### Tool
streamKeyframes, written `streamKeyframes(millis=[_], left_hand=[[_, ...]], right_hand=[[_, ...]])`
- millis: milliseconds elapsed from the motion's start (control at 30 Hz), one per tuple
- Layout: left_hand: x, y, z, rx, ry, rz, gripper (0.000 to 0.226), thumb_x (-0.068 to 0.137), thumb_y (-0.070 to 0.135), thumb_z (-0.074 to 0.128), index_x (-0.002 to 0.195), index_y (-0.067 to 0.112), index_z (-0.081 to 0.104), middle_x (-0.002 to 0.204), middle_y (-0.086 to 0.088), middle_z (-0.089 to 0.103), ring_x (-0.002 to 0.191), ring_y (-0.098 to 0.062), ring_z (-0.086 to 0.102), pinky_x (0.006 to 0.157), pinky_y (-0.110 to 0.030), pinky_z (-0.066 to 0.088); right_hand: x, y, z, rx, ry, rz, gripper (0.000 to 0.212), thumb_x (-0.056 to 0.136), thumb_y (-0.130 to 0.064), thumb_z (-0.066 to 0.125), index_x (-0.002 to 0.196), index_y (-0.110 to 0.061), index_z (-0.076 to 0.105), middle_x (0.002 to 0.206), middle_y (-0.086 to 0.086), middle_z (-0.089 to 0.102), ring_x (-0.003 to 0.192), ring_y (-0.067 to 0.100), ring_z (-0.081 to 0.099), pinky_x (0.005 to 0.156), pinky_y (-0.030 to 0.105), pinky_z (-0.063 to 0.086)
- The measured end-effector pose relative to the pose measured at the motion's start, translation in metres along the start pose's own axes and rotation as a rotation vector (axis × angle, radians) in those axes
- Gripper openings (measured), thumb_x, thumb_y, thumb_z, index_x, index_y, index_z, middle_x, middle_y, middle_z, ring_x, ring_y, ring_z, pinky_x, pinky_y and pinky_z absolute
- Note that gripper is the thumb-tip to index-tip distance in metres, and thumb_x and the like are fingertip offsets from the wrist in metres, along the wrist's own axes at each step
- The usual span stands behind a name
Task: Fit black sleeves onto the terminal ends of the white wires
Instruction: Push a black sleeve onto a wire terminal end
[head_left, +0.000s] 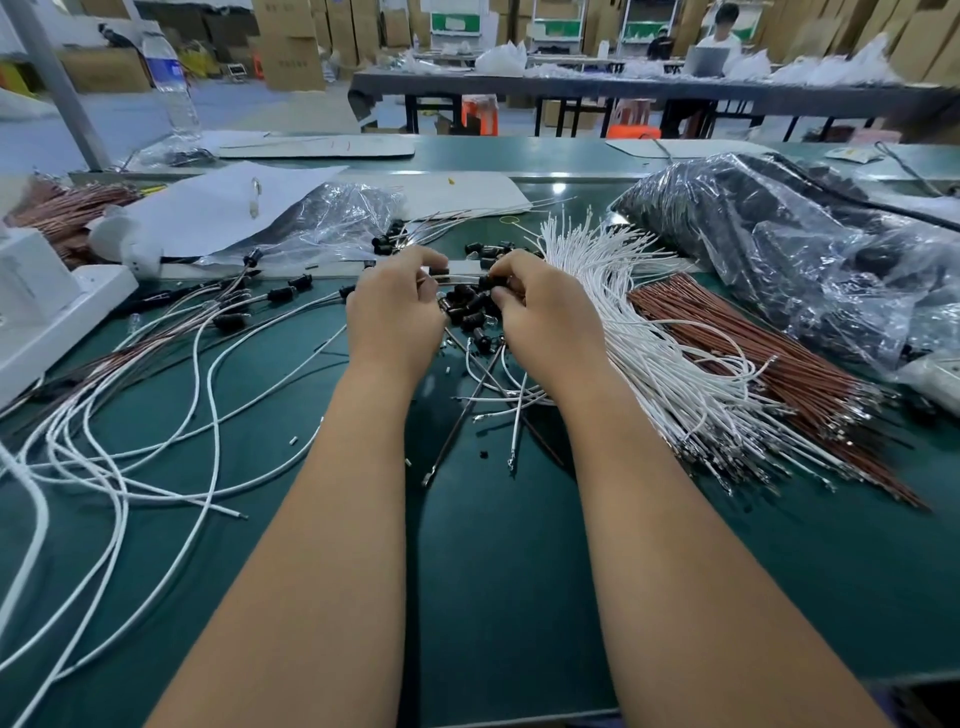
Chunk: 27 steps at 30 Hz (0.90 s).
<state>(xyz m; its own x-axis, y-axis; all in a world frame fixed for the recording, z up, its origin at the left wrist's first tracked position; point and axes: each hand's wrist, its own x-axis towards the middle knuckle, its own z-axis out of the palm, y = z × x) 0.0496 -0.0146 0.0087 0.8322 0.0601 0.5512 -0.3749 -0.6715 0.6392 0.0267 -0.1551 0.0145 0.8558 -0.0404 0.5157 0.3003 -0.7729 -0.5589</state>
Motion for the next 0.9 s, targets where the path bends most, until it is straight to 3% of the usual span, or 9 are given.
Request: streamKeyframes(millis=[167,300,400,533,700,900], left_hand=[[-0.004,0.018,0.006,0.028,-0.041,0.188,0.018,0.089,0.011,0.057,0.1,0.008,0.07,0.099,-0.008,0.068,0.093,-0.025,0.061,0.083,-0.037,0.049],[-0.004,0.014,0.003,-0.051,0.076,0.136,0.014,0.091,0.012,0.06,0.096,0.004,0.071,0.091,-0.009,0.07,0.085,-0.024,0.063,0.077,-0.036,0.05],[-0.003,0.01,0.001,-0.092,0.115,0.087,0.014,0.092,0.014,0.06,0.096,0.005,0.07,0.087,-0.006,0.069,0.081,-0.022,0.063,0.074,-0.032,0.05],[-0.003,0.01,0.003,-0.11,0.094,0.091,0.014,0.092,0.014,0.06,0.097,0.005,0.07,0.086,-0.005,0.068,0.08,-0.021,0.063,0.075,-0.034,0.052],[-0.004,0.011,0.004,-0.129,0.08,0.121,0.013,0.091,0.011,0.062,0.097,0.005,0.071,0.085,-0.001,0.068,0.08,-0.018,0.064,0.077,-0.034,0.054],[-0.004,0.011,0.005,-0.139,0.056,0.138,0.012,0.09,0.01,0.062,0.095,0.006,0.072,0.08,0.001,0.065,0.076,-0.015,0.062,0.072,-0.027,0.052]], right_hand=[[0.003,0.0,-0.001,0.133,0.039,0.035,0.016,0.089,-0.014,0.059,0.101,-0.023,0.066,0.085,-0.007,0.066,0.081,0.016,0.061,0.074,0.035,0.052],[0.004,-0.001,-0.004,0.325,0.101,0.15,0.013,0.088,-0.013,0.064,0.097,-0.022,0.062,0.079,-0.012,0.06,0.074,0.009,0.06,0.069,0.028,0.052],[0.004,-0.002,-0.01,0.44,0.101,0.234,0.018,0.088,-0.006,0.058,0.084,-0.024,0.059,0.081,-0.007,0.062,0.076,0.015,0.064,0.068,0.024,0.051],[0.003,-0.005,-0.015,0.646,0.074,0.351,0.024,0.085,-0.001,0.05,0.079,-0.02,0.064,0.077,-0.002,0.065,0.064,0.011,0.059,0.053,0.014,0.046],[0.006,-0.001,-0.01,0.642,0.096,0.374,0.011,0.092,-0.023,0.061,0.081,-0.02,0.062,0.082,0.002,0.067,0.063,0.012,0.06,0.059,0.021,0.047],[0.005,0.002,-0.009,0.679,0.135,0.342,0.014,0.091,-0.016,0.063,0.078,-0.02,0.064,0.073,-0.002,0.065,0.055,0.004,0.058,0.052,0.012,0.044]])
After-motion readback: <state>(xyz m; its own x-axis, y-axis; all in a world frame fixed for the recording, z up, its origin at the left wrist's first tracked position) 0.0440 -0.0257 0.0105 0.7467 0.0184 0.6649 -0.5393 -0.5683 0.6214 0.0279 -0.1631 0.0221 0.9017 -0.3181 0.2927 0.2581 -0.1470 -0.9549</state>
